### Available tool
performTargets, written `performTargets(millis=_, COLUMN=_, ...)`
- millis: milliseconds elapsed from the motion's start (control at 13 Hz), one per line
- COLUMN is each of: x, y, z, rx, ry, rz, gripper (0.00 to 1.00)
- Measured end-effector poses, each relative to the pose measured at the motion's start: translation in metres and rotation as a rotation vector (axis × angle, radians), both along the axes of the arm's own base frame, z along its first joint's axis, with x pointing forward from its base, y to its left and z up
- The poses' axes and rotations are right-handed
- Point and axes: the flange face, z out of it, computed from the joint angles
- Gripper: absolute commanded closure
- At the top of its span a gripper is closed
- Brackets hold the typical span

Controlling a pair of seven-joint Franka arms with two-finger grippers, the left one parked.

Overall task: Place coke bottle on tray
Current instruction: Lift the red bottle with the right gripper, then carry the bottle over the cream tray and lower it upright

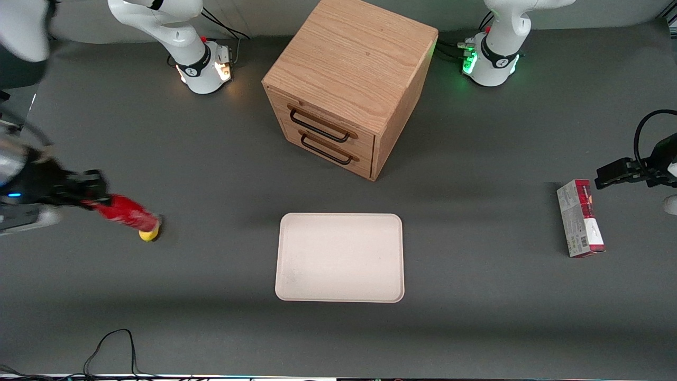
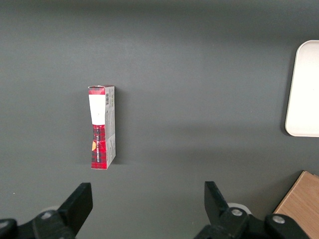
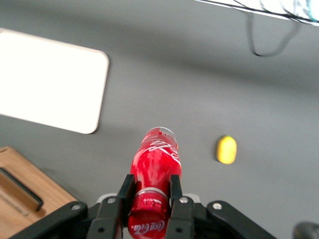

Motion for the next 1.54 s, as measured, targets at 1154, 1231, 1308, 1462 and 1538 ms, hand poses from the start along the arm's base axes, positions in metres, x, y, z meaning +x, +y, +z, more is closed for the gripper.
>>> performTargets(millis=1154, x=0.04, y=0.225, z=-0.228, rx=-0.033, ry=-0.072, rz=0.203, gripper=0.92)
performTargets(millis=1231, x=0.046, y=0.225, z=-0.253, rx=-0.036, ry=-0.066, rz=0.2, gripper=0.92)
performTargets(millis=1308, x=0.05, y=0.225, z=-0.272, rx=-0.038, ry=-0.061, rz=0.198, gripper=0.92)
performTargets(millis=1462, x=0.057, y=0.223, z=-0.3, rx=-0.035, ry=-0.068, rz=0.193, gripper=0.92)
performTargets(millis=1538, x=0.059, y=0.223, z=-0.309, rx=-0.033, ry=-0.073, rz=0.192, gripper=0.92)
